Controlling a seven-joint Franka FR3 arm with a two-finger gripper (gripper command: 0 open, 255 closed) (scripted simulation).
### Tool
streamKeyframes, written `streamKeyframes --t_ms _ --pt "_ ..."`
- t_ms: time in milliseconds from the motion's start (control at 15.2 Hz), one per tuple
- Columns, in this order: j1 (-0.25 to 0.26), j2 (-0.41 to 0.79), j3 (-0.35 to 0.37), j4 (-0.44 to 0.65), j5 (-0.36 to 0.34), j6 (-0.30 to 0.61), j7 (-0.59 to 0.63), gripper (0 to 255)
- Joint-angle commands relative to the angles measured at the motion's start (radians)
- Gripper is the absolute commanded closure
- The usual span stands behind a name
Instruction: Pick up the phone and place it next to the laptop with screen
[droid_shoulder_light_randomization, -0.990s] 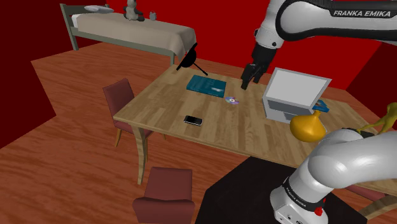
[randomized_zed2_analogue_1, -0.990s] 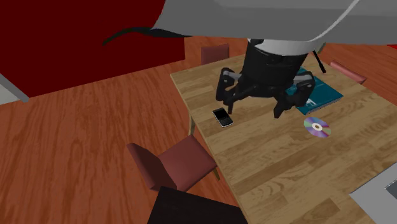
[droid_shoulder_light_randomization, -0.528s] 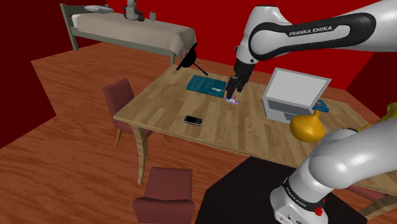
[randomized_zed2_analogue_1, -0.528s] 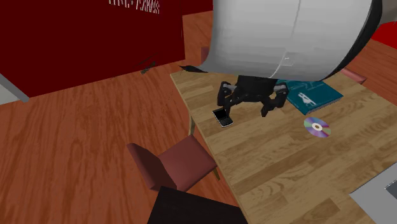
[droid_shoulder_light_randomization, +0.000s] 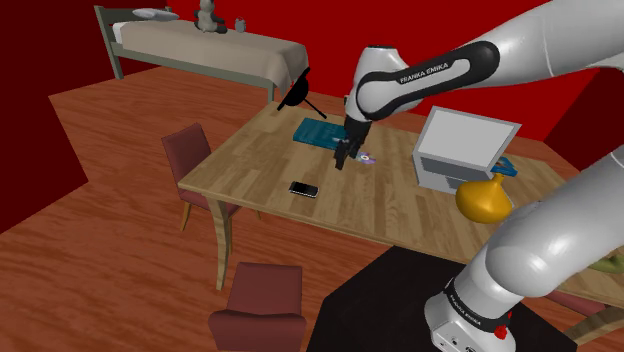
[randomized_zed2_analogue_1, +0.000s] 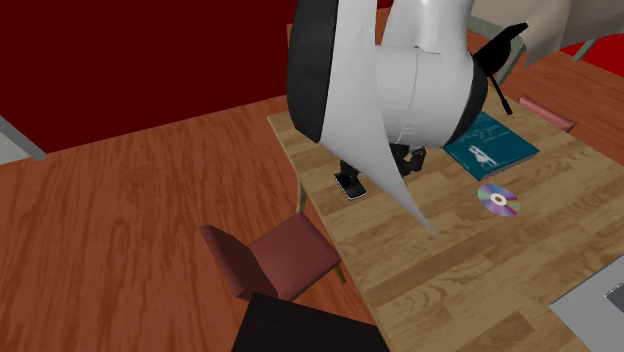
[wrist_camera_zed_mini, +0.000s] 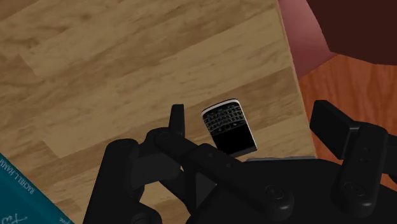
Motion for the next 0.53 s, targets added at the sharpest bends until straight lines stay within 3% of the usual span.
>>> streamKeyframes --t_ms 0,462 --pt "0.006 0.087 0.001 0.028 0.004 0.054 -0.020 0" --pt "0.017 0.363 0.009 0.152 0.017 0.184 -0.094 0"
